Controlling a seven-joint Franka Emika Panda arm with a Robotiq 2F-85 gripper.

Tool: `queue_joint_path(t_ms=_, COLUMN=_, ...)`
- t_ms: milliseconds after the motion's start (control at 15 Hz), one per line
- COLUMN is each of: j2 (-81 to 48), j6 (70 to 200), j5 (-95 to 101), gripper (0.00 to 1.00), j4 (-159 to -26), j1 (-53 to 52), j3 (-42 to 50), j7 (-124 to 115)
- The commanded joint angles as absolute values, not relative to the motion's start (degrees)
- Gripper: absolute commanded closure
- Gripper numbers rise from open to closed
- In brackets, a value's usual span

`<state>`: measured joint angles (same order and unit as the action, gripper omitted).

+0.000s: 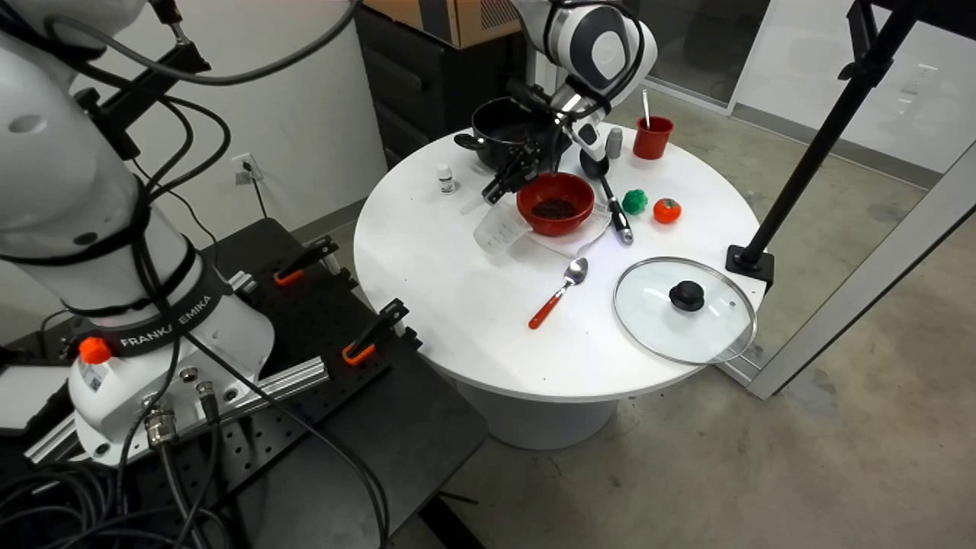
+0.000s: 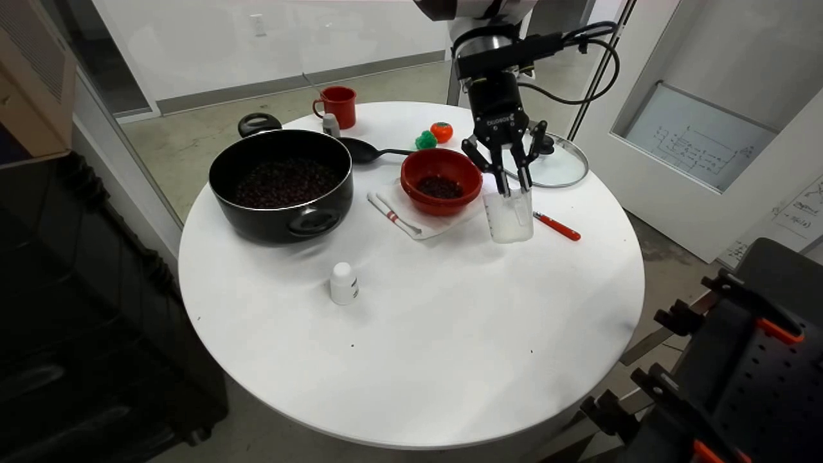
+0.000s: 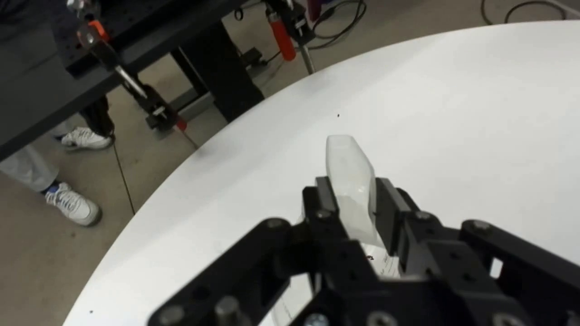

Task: Pour the contents of the jug into the red bowl then place a spoonful in the pot

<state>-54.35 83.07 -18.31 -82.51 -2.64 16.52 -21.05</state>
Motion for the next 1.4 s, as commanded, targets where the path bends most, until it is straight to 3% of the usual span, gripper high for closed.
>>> queue_joint_path(t_ms=0, j2=-45.33, j6=96.10, j5=-10.37, gripper=0.93, j4=-96.44, j1=-4.90, j3=13.16, j7=-18.21)
queue_joint_path(t_ms=600, j2=-30.18, j6=128.95, j5=-1.33, gripper=0.93, j4=-122.69, j1=-7.09, j3=4.84, j7=-15.19)
queue_joint_path(t_ms=1333, j2=-16.31, j6=177.81, j5=-2.53, gripper=0.93, j4=-158.21, j1=-8.38, j3=-3.05, j7=-11.44)
